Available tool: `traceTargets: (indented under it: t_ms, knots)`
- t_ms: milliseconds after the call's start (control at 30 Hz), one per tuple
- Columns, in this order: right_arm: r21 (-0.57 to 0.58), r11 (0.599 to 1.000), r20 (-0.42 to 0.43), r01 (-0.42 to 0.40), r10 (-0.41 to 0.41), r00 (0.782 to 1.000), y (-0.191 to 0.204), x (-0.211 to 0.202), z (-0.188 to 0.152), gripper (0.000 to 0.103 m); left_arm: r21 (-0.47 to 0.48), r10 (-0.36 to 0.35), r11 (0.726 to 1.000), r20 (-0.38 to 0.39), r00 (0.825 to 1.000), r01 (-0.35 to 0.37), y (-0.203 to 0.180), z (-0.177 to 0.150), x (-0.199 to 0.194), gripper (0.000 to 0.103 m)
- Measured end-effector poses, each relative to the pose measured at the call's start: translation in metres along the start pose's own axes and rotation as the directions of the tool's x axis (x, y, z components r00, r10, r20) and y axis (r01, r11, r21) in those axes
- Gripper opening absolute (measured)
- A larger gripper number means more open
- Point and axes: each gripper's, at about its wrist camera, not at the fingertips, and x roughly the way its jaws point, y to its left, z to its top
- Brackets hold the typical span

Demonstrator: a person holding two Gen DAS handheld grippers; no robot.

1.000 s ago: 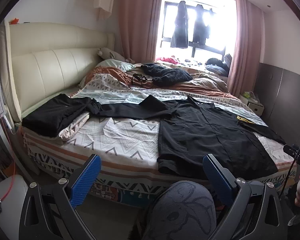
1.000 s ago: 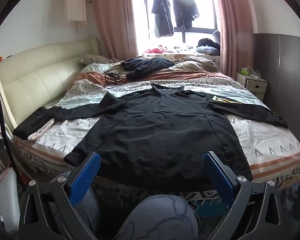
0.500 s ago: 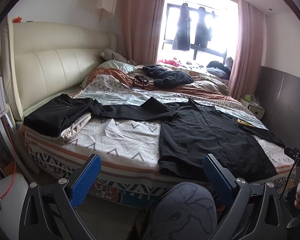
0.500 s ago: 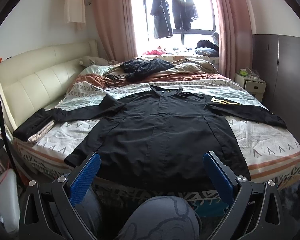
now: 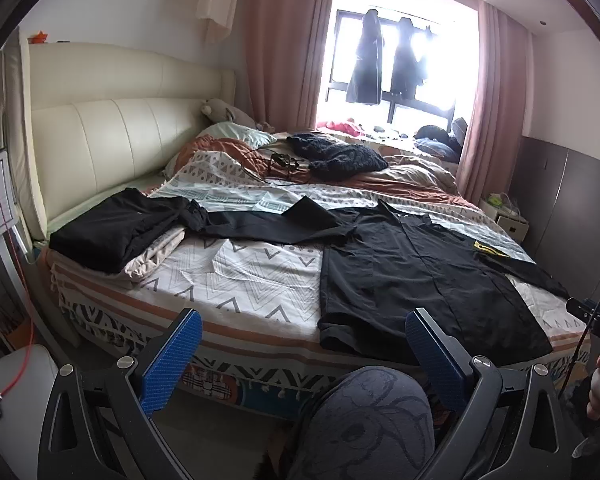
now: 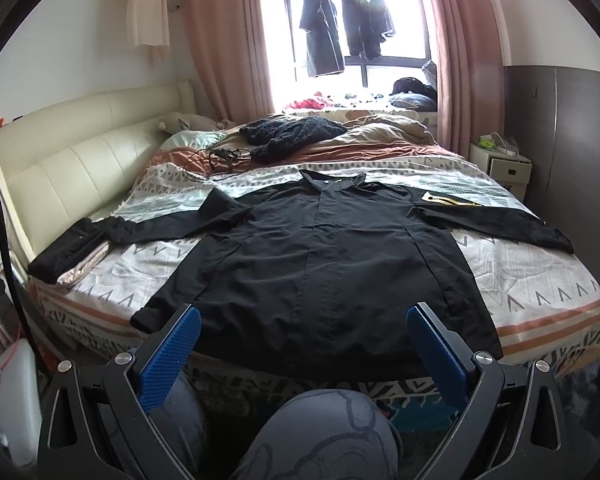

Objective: Fold large clothes

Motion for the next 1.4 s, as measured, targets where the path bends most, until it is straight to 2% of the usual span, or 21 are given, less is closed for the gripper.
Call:
traceTargets:
  t_ms: [1033,1167,1400]
  knots:
    - [0.022,1.000,0.000,0.005,-0.005,1.000,0.006,-0.007,0.014,0.103,-0.014,0.003,1.000,-0.002,1.000,-0.003,0.007,0.001,-0.003,0.102]
    - [0.023,1.000,0.003,-0.001,0.001,1.000,0.007,0.004,0.021,0.103,-0.030,0.006,1.000,-0.009,1.000,-0.006,0.011,0.004,0.003,0.102]
    - [0.008,0.999,-0.008,-0.040,0.040,0.999,0.019,0.046,0.041,0.102,-0.064,0.029,0.998,-0.019,0.999,-0.030,0.023,0.021,0.029,0.102]
